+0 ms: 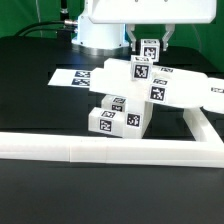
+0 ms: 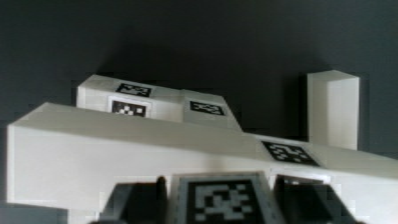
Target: Assemble chair
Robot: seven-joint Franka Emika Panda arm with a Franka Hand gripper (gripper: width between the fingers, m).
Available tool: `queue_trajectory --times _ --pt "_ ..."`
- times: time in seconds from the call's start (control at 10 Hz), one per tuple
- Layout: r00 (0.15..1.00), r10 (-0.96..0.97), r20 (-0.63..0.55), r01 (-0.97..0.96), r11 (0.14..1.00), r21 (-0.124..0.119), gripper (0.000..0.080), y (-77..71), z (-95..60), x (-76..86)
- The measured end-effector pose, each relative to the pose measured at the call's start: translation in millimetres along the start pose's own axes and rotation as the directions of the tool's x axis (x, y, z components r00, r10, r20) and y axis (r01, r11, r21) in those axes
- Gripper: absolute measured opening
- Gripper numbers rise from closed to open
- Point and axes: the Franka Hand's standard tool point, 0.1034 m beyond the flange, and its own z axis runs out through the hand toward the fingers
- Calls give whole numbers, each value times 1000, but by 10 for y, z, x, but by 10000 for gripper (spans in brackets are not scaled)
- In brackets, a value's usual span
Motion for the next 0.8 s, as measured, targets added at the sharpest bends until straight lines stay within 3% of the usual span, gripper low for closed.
queue_trajectory --times 0.8 --pt "998 -3 -64 2 1000 -9 285 39 44 78"
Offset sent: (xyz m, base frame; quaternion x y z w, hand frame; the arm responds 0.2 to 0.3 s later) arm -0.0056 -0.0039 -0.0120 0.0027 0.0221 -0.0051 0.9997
